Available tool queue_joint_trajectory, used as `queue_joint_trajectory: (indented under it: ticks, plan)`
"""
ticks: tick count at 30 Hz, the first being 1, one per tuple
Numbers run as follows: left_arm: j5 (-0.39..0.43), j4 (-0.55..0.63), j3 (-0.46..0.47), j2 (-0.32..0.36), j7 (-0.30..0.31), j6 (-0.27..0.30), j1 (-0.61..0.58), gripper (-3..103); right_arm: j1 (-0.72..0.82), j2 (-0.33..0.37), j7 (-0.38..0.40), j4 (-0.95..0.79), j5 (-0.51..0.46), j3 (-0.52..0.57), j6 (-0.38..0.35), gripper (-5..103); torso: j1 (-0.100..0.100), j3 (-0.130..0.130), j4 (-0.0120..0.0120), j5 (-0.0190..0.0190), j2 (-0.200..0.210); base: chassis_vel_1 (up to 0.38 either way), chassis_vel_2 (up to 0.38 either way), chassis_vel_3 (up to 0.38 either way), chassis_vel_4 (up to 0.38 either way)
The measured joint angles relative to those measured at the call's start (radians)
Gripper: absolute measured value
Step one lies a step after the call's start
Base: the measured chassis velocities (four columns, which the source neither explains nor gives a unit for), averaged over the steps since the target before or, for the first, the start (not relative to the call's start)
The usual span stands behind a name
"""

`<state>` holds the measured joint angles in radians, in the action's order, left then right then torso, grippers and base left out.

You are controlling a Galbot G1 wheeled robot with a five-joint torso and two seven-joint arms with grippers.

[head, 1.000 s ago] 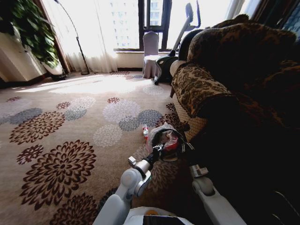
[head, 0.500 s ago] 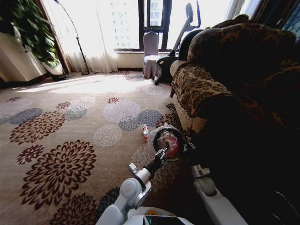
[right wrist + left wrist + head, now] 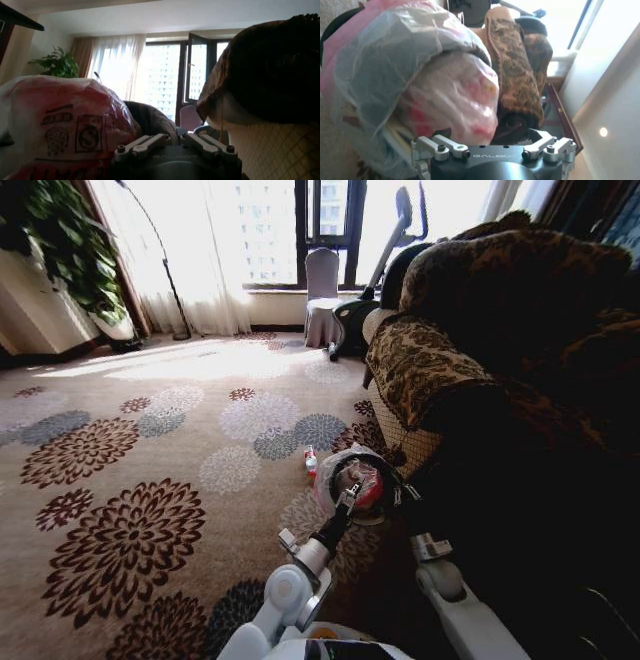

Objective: Pick up the trash from the ground and place it into the trash bin.

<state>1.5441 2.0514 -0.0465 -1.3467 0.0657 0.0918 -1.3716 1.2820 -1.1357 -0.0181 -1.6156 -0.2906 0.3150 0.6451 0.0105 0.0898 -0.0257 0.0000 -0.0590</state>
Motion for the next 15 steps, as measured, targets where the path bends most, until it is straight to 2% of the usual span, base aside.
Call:
queue_joint_trajectory:
  ticks: [2,3,9,11,15]
  plan:
    - [-0.051,-0.005,-0.013,0.005,-0.009,0.002,-0.001,100,-0.002,-0.002,0.000,0.001,0.000,-0.002,0.000,0,0.000,0.000,-0.0004,0.0002,0.000,0.000,0.000,0.000,0.000]
    - [-0.051,-0.005,-0.013,0.005,-0.009,0.002,-0.001,100,-0.002,-0.002,0.000,0.001,0.000,-0.002,0.000,0,0.000,0.000,-0.0004,0.0002,0.000,0.000,0.000,0.000,0.000]
    - [-0.117,-0.112,0.015,-0.055,0.033,-0.001,0.128,98,0.011,-0.004,0.000,-0.005,0.000,-0.001,0.001,0,0.000,0.000,0.0001,0.0000,0.000,0.000,0.000,0.000,0.000]
    - [-0.125,-0.135,0.023,-0.053,0.050,0.004,0.175,97,0.023,-0.004,0.000,-0.009,0.001,0.008,0.001,0,0.000,0.000,0.0001,0.0000,0.000,0.000,0.000,0.000,0.000]
    - [-0.134,-0.125,0.014,-0.029,0.053,0.006,0.159,98,0.032,-0.002,0.000,-0.011,0.000,0.029,0.003,0,0.000,0.000,0.0000,0.0000,0.000,0.000,0.000,0.000,0.000]
